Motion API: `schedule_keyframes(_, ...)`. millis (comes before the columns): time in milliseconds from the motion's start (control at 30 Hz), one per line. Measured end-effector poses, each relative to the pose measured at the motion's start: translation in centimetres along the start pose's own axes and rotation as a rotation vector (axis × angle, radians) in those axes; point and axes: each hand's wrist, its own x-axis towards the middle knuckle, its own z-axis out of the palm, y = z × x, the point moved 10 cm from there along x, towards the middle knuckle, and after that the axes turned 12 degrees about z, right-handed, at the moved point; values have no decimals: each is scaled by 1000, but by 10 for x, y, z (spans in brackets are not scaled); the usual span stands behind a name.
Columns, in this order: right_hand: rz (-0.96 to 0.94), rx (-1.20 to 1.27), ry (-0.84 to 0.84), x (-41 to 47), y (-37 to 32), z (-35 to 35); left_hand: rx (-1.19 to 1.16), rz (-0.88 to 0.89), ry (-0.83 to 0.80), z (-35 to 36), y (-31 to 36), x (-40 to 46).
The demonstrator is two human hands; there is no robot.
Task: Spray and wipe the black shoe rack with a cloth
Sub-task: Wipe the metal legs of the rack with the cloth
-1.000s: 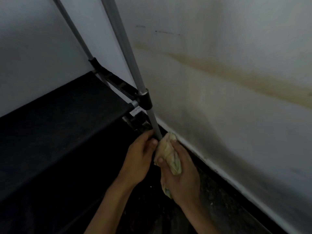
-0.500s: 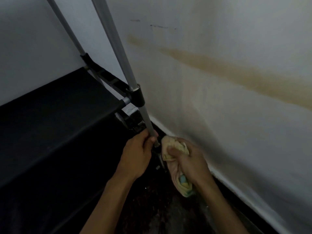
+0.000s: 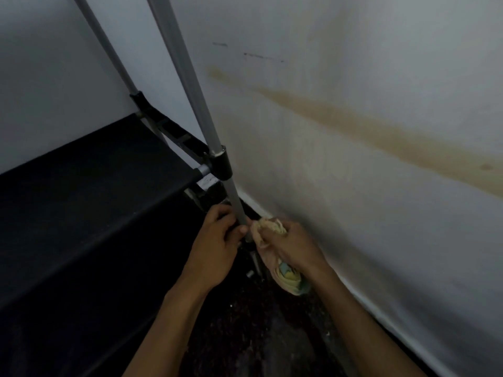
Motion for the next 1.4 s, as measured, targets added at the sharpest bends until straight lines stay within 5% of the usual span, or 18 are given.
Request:
schedule_keyframes(100,-22,-409,267,-13,16,-21,-74,-42,-5,1,-3,1)
schedule_keyframes(167,-60,-275,454,-38,19,-34,-134,-92,-12,3,-10,0)
schedule_keyframes(300,-466,0,730,-95,-7,-18,-228,-130,-78,11,-14,-1)
schedule_keyframes(467,-616,-291,841,-99,-16,21,-240,-121,-86,15,-14,-2)
schedule_keyframes(600,-656,-431,793,-95,-6,26,-220,-129,-93,14,-17,-1)
schedule_keyframes(667,-447,-454,631,-76,24,27,-226,-145,-98,15,-18,-1)
schedule_keyframes(767,-3,-134,532,-63,102,16,-236,-162,-97,16,-20,-3)
schedule_keyframes(867,-171,111,663,-81,82,3,-208,-143,-100,15,-22,-2)
schedule_keyframes(1000,-458,-56,647,-71,25,31,-195,-100,-100,13,-18,0)
schedule_keyframes(1200,-234,-352,476,-36,83,61,-209,-111,-114,15,-18,-1)
schedule_keyframes(1400,-455,-44,768,-73,60,31,-153,-69,-124,21,-19,-6)
